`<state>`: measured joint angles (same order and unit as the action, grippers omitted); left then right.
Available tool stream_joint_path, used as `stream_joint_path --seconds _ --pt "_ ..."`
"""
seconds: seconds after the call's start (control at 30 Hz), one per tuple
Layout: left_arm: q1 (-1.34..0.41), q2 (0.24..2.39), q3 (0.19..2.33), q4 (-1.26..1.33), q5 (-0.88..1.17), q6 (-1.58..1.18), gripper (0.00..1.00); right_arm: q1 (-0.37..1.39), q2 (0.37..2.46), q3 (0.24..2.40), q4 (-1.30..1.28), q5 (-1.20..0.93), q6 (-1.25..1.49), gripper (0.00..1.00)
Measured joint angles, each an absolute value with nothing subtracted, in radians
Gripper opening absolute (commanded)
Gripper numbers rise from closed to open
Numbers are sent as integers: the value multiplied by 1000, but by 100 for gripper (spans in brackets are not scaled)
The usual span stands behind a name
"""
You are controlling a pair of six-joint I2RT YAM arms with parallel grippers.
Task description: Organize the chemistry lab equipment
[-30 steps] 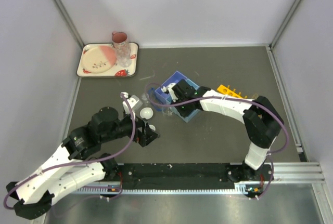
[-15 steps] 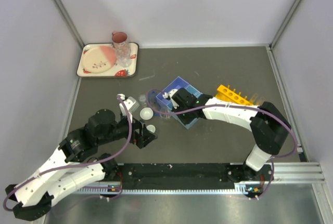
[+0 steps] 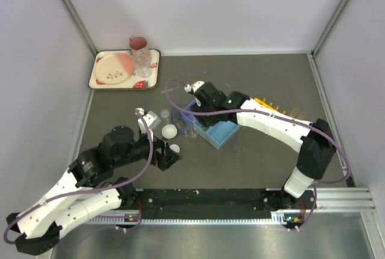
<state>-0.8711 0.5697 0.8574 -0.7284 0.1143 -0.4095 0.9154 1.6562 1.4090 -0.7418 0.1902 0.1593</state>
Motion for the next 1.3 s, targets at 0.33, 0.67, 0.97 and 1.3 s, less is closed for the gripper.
stream_joint_path --seconds 0.33,0.67,0.97,1.3 --pt "-871 566 881 -743 103 -414 99 982 1674 1516 -792 88 214 50" --pt "-871 540 934 -775 88 -418 99 1067 1858 1593 -797 59 210 48" --pt "-871 505 959 -815 77 -417 99 1066 1962 1633 -811 120 178 47" --pt "-871 488 961 -842 61 -417 99 1066 1991 1683 -811 144 157 47"
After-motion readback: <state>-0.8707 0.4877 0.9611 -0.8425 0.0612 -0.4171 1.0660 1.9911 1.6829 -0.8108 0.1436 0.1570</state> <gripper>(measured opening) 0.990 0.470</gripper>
